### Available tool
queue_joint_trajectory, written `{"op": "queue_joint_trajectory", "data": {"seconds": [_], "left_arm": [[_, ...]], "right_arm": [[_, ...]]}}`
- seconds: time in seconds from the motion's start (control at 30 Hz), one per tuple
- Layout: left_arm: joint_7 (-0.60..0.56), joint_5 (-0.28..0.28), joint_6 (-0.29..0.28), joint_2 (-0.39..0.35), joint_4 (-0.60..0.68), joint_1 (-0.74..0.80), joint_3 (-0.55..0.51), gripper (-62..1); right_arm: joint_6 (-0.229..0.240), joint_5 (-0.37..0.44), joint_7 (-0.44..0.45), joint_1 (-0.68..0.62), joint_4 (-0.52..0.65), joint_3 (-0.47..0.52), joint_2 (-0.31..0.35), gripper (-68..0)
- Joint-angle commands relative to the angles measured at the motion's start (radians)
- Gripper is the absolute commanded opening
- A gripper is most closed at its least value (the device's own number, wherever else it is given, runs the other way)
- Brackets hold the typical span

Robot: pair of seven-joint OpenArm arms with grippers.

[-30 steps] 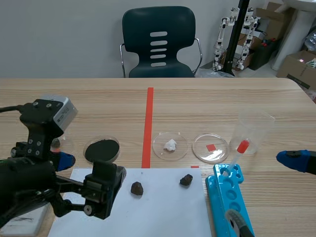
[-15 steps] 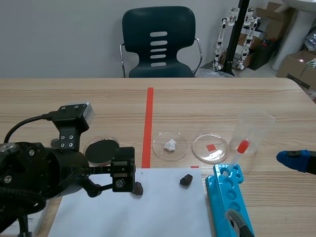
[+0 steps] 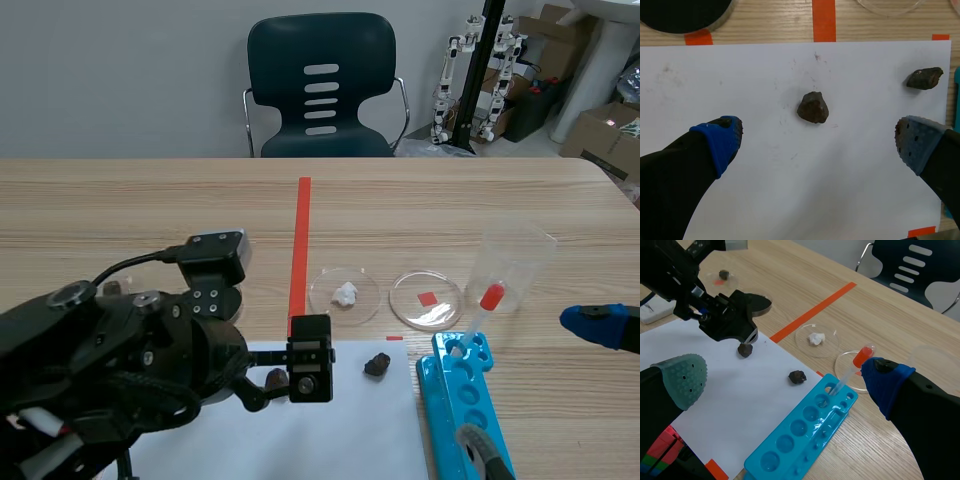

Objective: Pick up the middle mineral with the left hand

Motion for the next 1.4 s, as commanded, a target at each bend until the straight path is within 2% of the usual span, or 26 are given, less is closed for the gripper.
{"op": "queue_joint_trajectory", "data": {"seconds": [0.0, 0.47, 0.6, 0.8, 1.03, 1.17, 1.37], "left_arm": [[-0.005, 0.000, 0.002, 0.014, -0.020, -0.013, -0.002, 1.4], [-0.006, 0.008, -0.002, 0.109, -0.226, -0.100, 0.003, 1.4], [-0.006, 0.059, -0.019, 0.134, -0.255, -0.102, 0.003, 1.4], [-0.005, 0.105, -0.045, 0.162, -0.294, -0.102, 0.003, 1.4], [-0.006, 0.108, -0.051, 0.164, -0.315, -0.102, 0.003, 1.4], [-0.004, 0.130, -0.056, 0.175, -0.316, -0.102, 0.003, -5.3], [0.002, 0.137, -0.078, 0.181, -0.316, -0.102, 0.003, -10.9]], "right_arm": [[0.000, 0.010, 0.014, 0.000, 0.012, 0.001, 0.000, -2.2], [0.000, 0.010, 0.014, 0.000, 0.012, 0.001, 0.000, -2.2], [0.000, 0.010, 0.014, 0.000, 0.012, 0.001, 0.000, -2.2], [0.000, 0.010, 0.014, 0.000, 0.012, 0.001, 0.000, -2.2], [0.000, 0.010, 0.014, 0.000, 0.012, 0.001, 0.000, -2.2], [0.000, 0.010, 0.014, 0.000, 0.012, 0.001, 0.000, -2.2], [0.000, 0.010, 0.014, 0.000, 0.012, 0.001, 0.000, -2.2]]}}
